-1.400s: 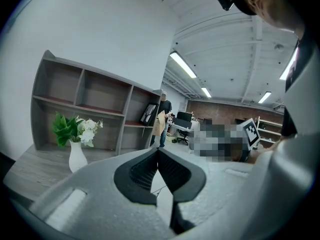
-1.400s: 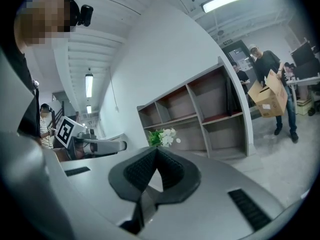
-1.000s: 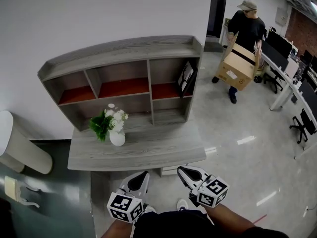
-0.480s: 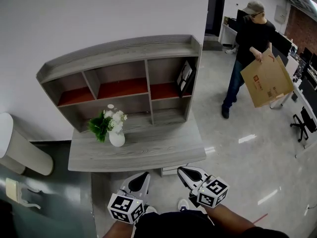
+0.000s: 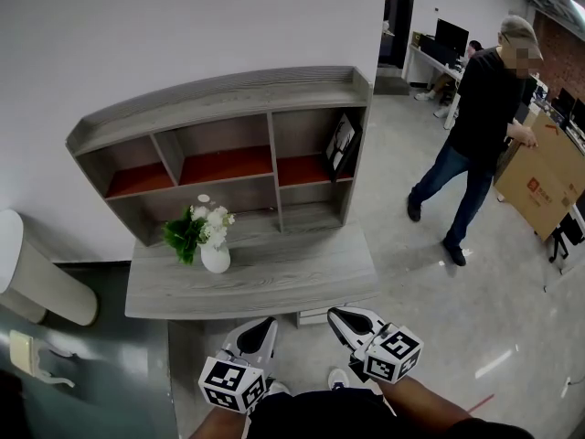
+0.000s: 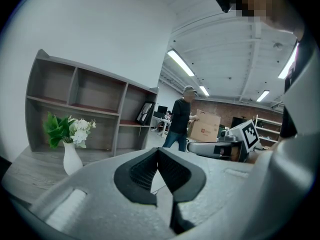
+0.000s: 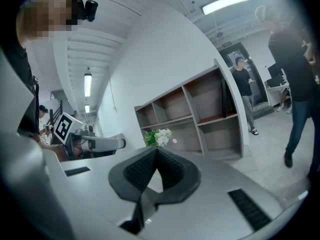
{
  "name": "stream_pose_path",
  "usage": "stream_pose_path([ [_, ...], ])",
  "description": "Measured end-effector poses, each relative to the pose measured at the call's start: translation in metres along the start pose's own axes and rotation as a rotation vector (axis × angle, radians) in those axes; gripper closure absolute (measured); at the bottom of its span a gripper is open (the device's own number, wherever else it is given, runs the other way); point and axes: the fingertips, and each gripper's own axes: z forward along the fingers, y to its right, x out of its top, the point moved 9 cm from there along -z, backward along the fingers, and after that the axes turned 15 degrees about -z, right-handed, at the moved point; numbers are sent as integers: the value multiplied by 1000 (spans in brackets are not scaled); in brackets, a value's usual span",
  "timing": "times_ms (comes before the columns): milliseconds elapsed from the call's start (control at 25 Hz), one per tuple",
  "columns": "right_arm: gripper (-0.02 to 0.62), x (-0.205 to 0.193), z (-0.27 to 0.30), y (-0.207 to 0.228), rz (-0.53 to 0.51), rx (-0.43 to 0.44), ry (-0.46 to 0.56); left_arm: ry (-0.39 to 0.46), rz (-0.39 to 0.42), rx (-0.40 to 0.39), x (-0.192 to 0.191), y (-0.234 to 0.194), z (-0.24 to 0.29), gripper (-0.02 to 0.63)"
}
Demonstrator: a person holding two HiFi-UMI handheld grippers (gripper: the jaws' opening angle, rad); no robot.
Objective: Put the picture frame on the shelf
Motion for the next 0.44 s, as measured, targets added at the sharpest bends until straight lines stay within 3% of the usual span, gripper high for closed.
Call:
stream_pose_path([
  [440, 581, 3, 5, -3, -13, 1, -11, 0, 5, -5, 5, -4, -3, 597],
])
